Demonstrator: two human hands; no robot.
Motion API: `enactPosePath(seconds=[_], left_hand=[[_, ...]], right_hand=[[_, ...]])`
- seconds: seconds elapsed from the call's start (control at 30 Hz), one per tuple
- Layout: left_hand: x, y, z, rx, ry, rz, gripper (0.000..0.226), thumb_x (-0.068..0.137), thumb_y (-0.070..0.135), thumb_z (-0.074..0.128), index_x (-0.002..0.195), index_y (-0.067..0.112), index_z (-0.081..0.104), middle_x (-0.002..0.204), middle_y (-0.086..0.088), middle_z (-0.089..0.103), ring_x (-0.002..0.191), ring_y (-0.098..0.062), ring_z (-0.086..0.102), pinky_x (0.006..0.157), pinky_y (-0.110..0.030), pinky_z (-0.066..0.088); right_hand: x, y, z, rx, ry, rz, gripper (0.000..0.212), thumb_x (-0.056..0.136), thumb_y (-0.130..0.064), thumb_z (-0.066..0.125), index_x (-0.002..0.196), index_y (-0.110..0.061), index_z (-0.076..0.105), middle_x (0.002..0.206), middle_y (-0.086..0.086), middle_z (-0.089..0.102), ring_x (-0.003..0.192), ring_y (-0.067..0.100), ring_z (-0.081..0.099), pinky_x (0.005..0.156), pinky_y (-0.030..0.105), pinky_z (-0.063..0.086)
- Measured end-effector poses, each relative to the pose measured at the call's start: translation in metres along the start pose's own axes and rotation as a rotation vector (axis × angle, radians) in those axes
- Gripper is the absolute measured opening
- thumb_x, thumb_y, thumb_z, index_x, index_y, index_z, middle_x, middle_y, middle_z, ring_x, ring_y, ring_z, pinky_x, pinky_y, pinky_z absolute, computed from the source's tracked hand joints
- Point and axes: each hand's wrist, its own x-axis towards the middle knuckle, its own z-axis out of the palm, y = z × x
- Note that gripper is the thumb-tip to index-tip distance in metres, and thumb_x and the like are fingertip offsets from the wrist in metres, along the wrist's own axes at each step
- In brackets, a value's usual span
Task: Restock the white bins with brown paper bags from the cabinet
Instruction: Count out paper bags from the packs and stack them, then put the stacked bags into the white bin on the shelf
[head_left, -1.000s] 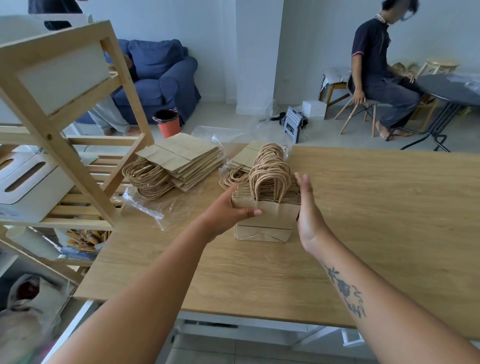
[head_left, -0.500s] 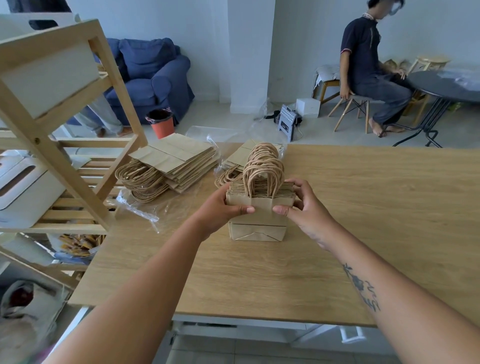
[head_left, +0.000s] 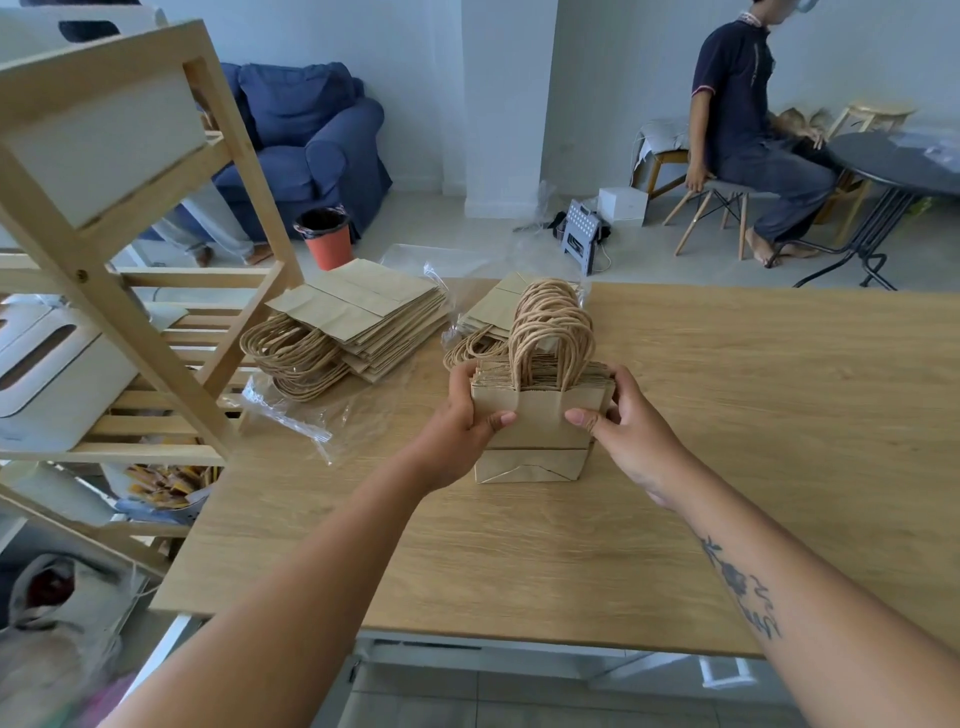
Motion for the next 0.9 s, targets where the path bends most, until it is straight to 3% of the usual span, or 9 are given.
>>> enactPosePath(seconds=[0.07, 0.17, 0.27, 0.33, 0.43, 0.53, 0.67, 0.77, 0.9], left_hand=[[-0.001, -0.005, 0.003, 0.038, 0.033, 0.059, 0.065, 0.1, 0.021, 0.056, 0.148, 0.012, 0.014, 0.129, -0.011, 0.055, 0.119, -0.022, 0.055, 0.106, -0.03, 0.046], [-0.003, -0.016, 0.006, 0.041, 0.06, 0.141, 0.046, 0.101, 0.013, 0.054, 0.14, 0.016, 0.029, 0.128, 0.005, 0.052, 0.119, -0.006, 0.05, 0.101, -0.01, 0.04], [-0.002, -0.023, 0.006, 0.012, 0.092, 0.17, 0.035, 0.1, 0.014, 0.055, 0.128, 0.026, 0.038, 0.122, 0.012, 0.055, 0.111, 0.006, 0.053, 0.096, -0.015, 0.044], [0.002, -0.028, 0.004, -0.011, 0.103, 0.172, 0.034, 0.098, 0.014, 0.058, 0.125, 0.028, 0.042, 0.118, 0.009, 0.061, 0.109, 0.003, 0.057, 0.095, -0.02, 0.049], [0.004, -0.029, 0.002, -0.042, 0.133, 0.159, 0.031, 0.096, 0.016, 0.062, 0.121, 0.029, 0.048, 0.114, -0.004, 0.066, 0.107, -0.015, 0.063, 0.096, -0.041, 0.053], [0.001, -0.021, -0.002, -0.056, 0.167, 0.137, 0.033, 0.096, 0.014, 0.062, 0.124, 0.026, 0.048, 0.117, 0.005, 0.066, 0.109, -0.004, 0.062, 0.099, -0.04, 0.052], [-0.002, 0.0, -0.017, -0.051, 0.246, 0.123, 0.038, 0.095, 0.018, 0.064, 0.13, 0.024, 0.049, 0.12, 0.008, 0.066, 0.113, -0.01, 0.062, 0.1, -0.043, 0.051], [-0.005, 0.026, -0.033, -0.029, 0.312, 0.116, 0.042, 0.095, 0.02, 0.065, 0.133, 0.023, 0.048, 0.122, 0.007, 0.064, 0.114, -0.013, 0.061, 0.1, -0.044, 0.051], [-0.011, 0.057, -0.058, 0.017, 0.408, 0.126, 0.043, 0.095, 0.019, 0.065, 0.133, 0.024, 0.047, 0.124, 0.008, 0.063, 0.112, -0.011, 0.061, 0.097, -0.037, 0.053]], right_hand=[[0.001, 0.003, 0.003, 0.006, -0.001, 0.0, 0.075, 0.067, -0.062, 0.069, 0.132, -0.05, 0.034, 0.132, -0.008, 0.06, 0.13, 0.019, 0.049, 0.108, 0.051, 0.039], [-0.001, 0.003, 0.006, 0.018, 0.021, 0.001, 0.057, 0.087, -0.039, 0.068, 0.132, -0.048, 0.035, 0.132, -0.015, 0.057, 0.133, 0.013, 0.045, 0.112, 0.043, 0.035], [-0.005, 0.004, 0.009, -0.018, 0.028, 0.012, 0.058, 0.092, -0.023, 0.065, 0.13, -0.05, 0.029, 0.121, -0.02, 0.058, 0.123, 0.007, 0.051, 0.105, 0.031, 0.037], [-0.007, 0.004, 0.01, -0.039, 0.032, 0.019, 0.057, 0.092, -0.022, 0.064, 0.131, -0.046, 0.032, 0.119, -0.019, 0.06, 0.119, 0.004, 0.054, 0.105, 0.03, 0.039], [-0.005, 0.001, 0.012, -0.054, 0.044, 0.009, 0.065, 0.086, -0.038, 0.068, 0.141, -0.037, 0.033, 0.136, -0.009, 0.057, 0.133, 0.016, 0.045, 0.111, 0.043, 0.036], [0.003, -0.003, 0.011, -0.06, 0.014, -0.005, 0.089, 0.069, -0.06, 0.067, 0.145, -0.038, 0.028, 0.14, -0.005, 0.054, 0.133, 0.018, 0.046, 0.11, 0.048, 0.038], [0.019, -0.027, 0.005, -0.077, -0.026, -0.085, 0.056, 0.088, -0.03, 0.069, 0.137, -0.032, 0.041, 0.122, -0.01, 0.064, 0.116, 0.014, 0.057, 0.101, 0.038, 0.046], [0.03, -0.055, -0.001, -0.067, -0.076, -0.165, 0.042, 0.091, -0.022, 0.067, 0.127, -0.031, 0.046, 0.111, -0.013, 0.066, 0.106, 0.01, 0.062, 0.081, 0.023, 0.048], [0.038, -0.099, -0.004, -0.078, -0.124, -0.296, 0.034, 0.092, -0.023, 0.065, 0.118, -0.034, 0.047, 0.108, -0.012, 0.065, 0.099, 0.012, 0.062, 0.081, 0.03, 0.051]])
